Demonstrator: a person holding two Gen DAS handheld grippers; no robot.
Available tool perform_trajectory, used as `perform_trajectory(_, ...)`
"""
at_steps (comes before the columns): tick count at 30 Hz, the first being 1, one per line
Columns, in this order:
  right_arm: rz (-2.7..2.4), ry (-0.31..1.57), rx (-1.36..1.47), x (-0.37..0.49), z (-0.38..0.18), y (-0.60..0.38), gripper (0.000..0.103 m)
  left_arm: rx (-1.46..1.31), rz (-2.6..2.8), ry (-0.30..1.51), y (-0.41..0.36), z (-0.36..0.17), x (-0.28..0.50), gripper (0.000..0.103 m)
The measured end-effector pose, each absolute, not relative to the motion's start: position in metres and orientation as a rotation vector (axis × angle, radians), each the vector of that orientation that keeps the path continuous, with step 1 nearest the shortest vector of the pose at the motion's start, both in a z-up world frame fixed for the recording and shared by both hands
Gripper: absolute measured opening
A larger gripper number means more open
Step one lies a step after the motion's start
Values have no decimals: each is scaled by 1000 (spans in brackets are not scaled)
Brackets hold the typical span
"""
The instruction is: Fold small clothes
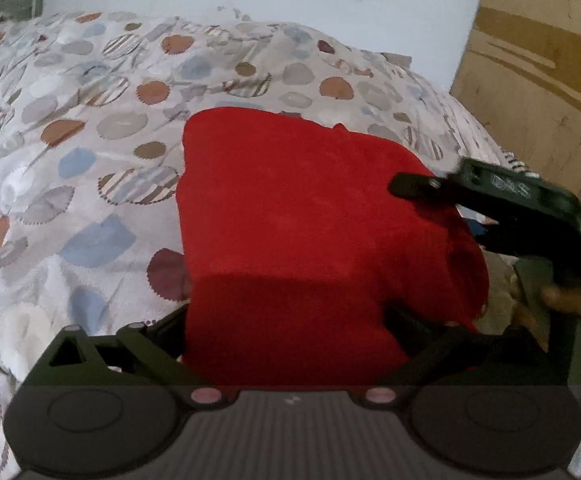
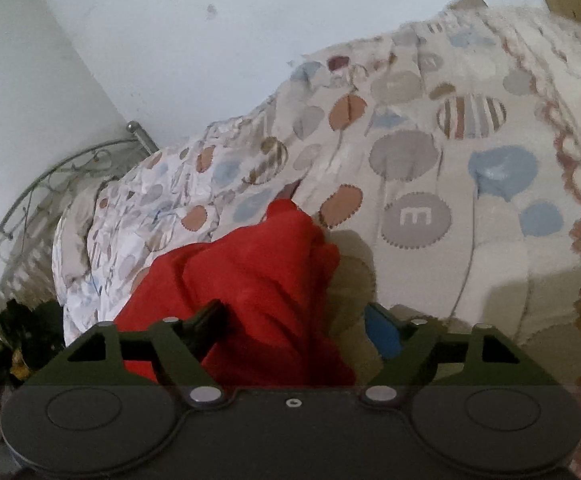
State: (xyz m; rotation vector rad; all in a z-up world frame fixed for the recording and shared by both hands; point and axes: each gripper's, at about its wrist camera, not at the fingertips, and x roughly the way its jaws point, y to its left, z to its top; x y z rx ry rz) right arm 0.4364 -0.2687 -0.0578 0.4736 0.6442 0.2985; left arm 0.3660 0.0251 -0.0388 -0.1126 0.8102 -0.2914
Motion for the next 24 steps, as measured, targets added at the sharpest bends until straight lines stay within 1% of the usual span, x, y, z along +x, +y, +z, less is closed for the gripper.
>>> perform_trajectory(2, 342, 634, 430, 429, -52, -267, 94, -165, -294, 831, 33, -39, 370, 103)
perform_trajectory(4, 391, 640, 385, 425, -47, -260, 97, -213, -292, 851, 40, -41, 374, 103)
perform_trajectory(8, 338, 666, 219, 420, -45, -247, 98, -245, -290, 867, 47, -41, 374, 103)
perform_trajectory(13, 317, 661, 185, 413, -51, -253, 102, -258, -285, 868, 51, -35, 366, 103)
perform_trajectory(20, 275, 626, 63, 395, -42, -246, 102, -253, -256, 860, 54, -19, 350, 102)
perform_trajectory(24, 247, 588, 34, 381, -32, -246, 102, -229, -207, 800, 60, -3, 333, 102)
